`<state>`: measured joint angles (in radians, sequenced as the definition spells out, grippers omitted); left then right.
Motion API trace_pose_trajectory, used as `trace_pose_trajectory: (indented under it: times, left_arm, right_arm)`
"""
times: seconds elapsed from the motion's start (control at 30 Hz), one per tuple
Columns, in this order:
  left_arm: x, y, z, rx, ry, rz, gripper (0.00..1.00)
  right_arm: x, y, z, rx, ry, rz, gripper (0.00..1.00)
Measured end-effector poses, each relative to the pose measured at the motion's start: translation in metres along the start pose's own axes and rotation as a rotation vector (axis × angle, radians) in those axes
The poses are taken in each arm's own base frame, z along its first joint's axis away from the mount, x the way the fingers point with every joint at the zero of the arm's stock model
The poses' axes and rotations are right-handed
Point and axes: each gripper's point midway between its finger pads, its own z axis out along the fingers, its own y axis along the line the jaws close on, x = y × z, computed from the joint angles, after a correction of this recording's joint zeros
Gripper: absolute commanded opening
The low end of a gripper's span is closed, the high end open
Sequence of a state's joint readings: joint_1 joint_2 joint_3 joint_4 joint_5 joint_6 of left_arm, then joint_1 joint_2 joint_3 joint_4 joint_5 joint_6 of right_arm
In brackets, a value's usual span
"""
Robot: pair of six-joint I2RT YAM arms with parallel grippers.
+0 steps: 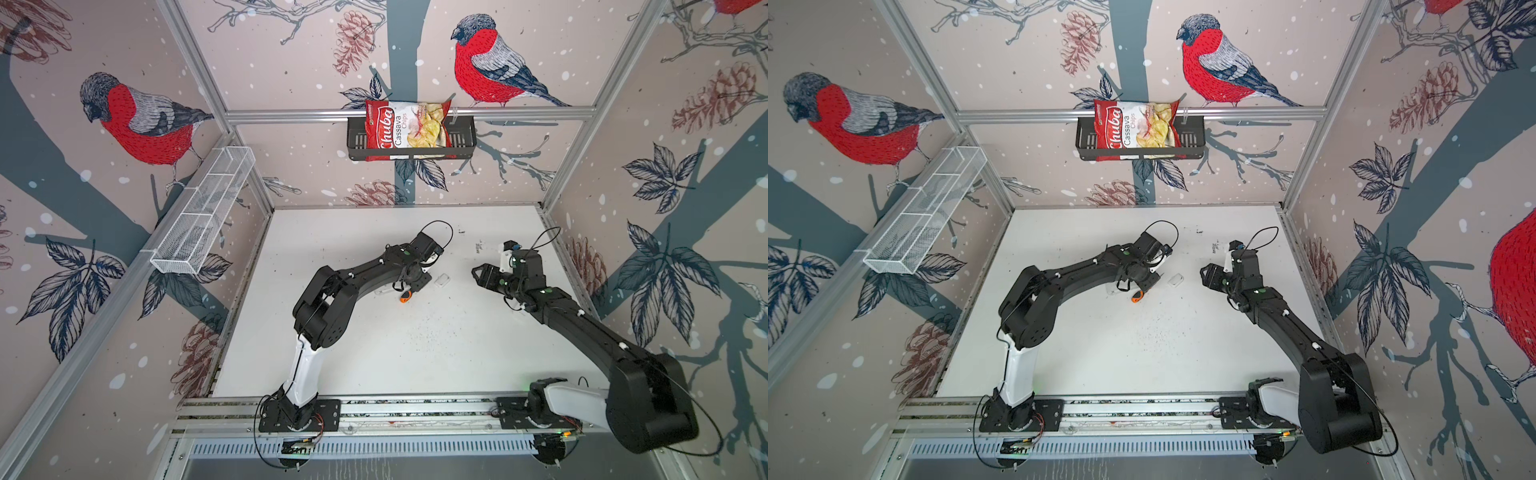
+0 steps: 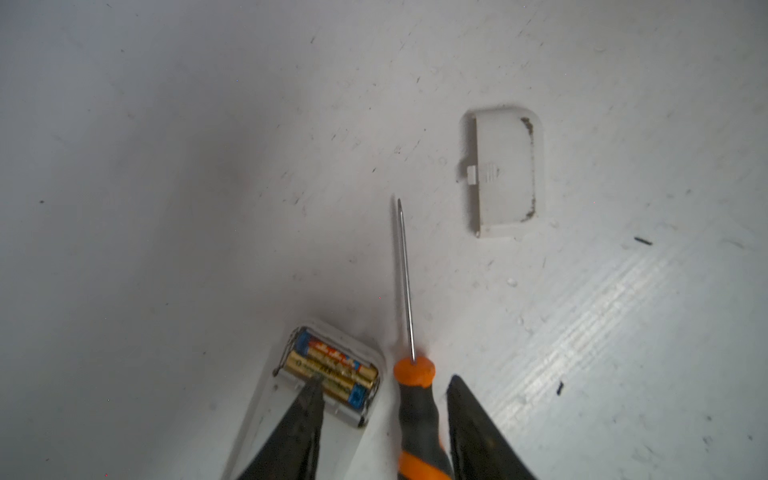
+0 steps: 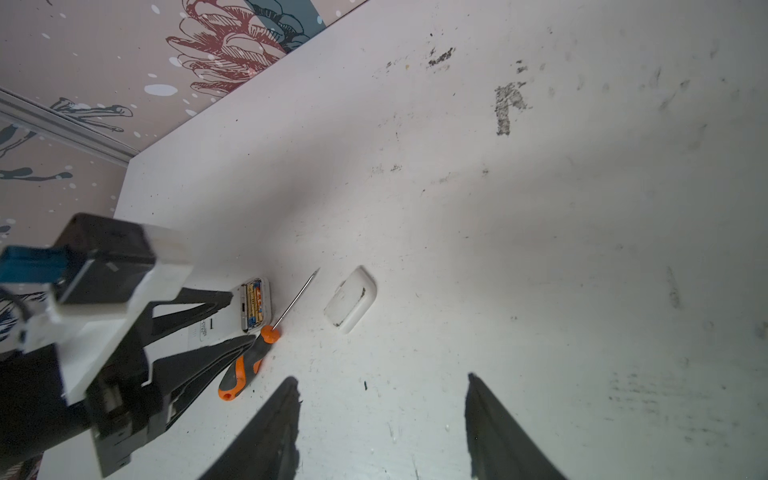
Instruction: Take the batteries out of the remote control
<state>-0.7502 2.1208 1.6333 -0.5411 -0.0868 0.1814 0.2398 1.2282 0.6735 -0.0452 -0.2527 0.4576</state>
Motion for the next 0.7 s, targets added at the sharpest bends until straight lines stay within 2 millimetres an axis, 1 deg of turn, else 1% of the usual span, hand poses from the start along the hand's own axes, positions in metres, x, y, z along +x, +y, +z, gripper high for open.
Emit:
trace_pose_trajectory:
  times: [0.13, 0.3, 0.43, 0.7]
  left_arm:
    - [-0.004, -0.001, 0.02, 0.036, 0.026, -0.02, 0.38]
    - [-0.008, 0.004, 0.033, 0.055, 0.034, -0.048, 0.35]
    - [-0.009, -0.001, 0.04, 0.083, 0.04, -0.048, 0.31]
    - [-0.015, -0.008, 0.047, 0.131, 0.018, -0.045, 0.15]
  right_arm:
    - [-0.002, 0.002, 0.001, -0.021, -0.005, 0.013, 0.6]
    - [-0.003, 0.005, 0.002, -0.038, -0.008, 0.01, 0.59]
    - [-0.005, 0.007, -0.001, -0.045, -0.016, 0.008, 0.59]
    - [-0.004, 0.007, -0.001, -0.045, -0.016, 0.009, 0.59]
